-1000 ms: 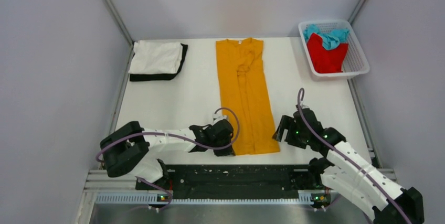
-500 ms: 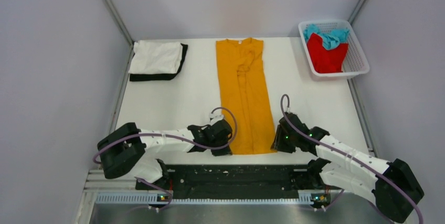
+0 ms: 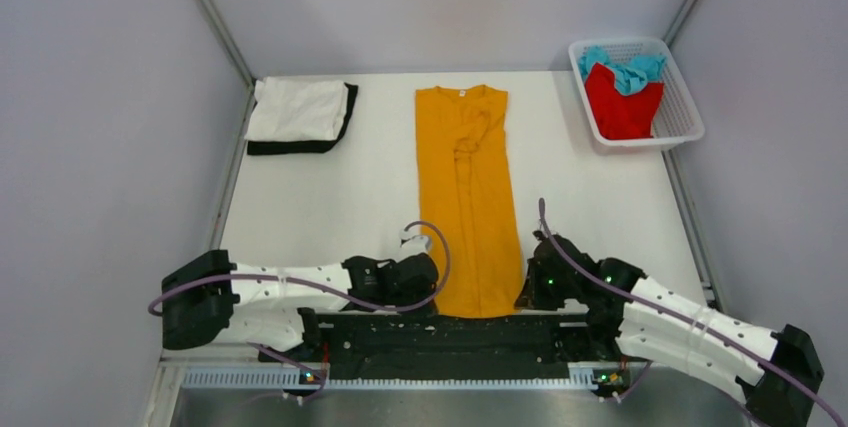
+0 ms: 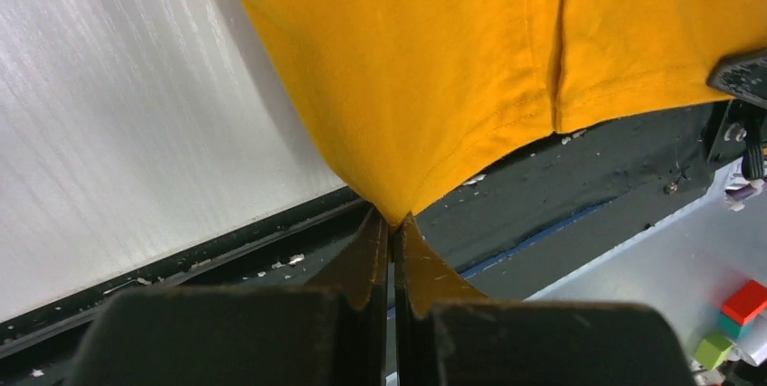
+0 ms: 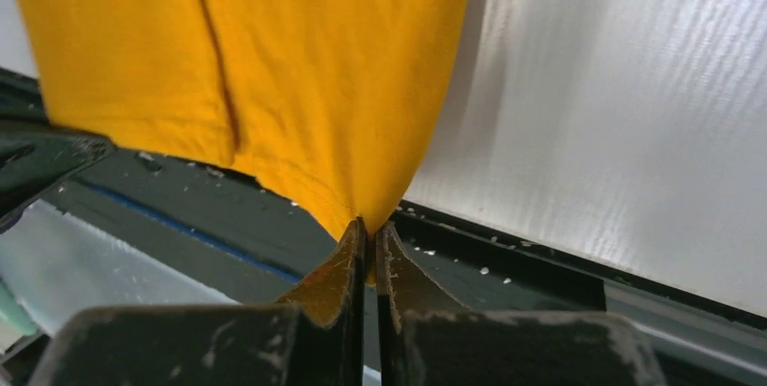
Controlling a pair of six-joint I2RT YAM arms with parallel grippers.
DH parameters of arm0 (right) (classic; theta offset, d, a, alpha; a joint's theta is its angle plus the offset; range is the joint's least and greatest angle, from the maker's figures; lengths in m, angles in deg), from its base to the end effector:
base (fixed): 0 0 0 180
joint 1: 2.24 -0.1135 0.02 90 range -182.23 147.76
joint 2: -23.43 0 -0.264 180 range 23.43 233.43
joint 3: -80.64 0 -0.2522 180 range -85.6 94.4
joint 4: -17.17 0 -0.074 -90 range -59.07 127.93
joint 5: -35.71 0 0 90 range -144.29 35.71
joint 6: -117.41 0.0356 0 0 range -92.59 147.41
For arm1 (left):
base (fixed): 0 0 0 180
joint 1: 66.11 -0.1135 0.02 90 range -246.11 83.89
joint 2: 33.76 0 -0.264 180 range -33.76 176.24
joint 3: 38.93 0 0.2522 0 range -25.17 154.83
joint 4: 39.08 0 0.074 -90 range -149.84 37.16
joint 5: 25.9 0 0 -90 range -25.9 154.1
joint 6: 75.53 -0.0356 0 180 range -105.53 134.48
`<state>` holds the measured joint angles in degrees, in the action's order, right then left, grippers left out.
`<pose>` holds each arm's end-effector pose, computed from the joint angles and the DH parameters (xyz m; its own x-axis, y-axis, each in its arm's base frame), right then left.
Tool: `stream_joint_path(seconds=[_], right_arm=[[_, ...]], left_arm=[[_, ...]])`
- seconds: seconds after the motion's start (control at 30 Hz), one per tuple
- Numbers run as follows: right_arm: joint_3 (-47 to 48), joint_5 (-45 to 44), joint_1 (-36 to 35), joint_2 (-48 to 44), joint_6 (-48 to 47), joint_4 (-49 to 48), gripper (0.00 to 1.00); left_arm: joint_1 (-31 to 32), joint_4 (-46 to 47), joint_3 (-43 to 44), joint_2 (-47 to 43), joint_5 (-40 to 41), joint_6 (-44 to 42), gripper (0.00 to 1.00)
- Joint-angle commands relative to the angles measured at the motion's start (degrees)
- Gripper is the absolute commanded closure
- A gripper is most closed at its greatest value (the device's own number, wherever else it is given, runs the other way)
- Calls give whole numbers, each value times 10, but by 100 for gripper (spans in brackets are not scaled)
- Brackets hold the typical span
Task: Fold and stack the t-shirts
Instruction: Fold the folded rectangular tshirt in 1/3 of the way
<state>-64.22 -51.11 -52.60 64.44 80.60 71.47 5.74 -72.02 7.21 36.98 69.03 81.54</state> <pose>0.0790 0.0984 0.1659 -0.9613 0.0927 -0.2595 -0.0281 0.9038 0.4271 0.0717 -0.2090 0.1654 -0.9611 -0.0138 -0.2759 0.1212 0.8764 -0.4660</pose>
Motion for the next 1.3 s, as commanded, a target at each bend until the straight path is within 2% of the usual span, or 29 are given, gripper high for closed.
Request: stream_joint_path(seconds=[0.0,0.13,0.23,0.3,0.4,0.63,0.87,1.17,1.27], right_arm=[[25,10,-15,-14,-3,-25,100],[90,-89,-14,52,-29,-48,100],[143,-178,11,119,-52,-80,100],[162,-168,44,157,-82,-144,100],[185,-127,98,207,-118,-233,100],[283,-131,175,322,-183,-292,100],[321,-79,242,411,-201,-365,100],[383,-34,275,528,-214,-400,100],[397,-41,278,553,-210,-400,100]], left_arm=[[1,-30,42,-5,39,-36,100],[-28,-106,135,0,124,-78,100],[-96,-47,144,7,109,-125,100],[-154,-21,155,26,69,-152,100],[-209,-25,204,65,73,-188,100],[-300,-28,336,176,68,-259,100],[-356,-42,429,279,35,-291,100],[-399,-67,500,366,-6,-311,100],[-409,-67,507,385,-15,-311,94]])
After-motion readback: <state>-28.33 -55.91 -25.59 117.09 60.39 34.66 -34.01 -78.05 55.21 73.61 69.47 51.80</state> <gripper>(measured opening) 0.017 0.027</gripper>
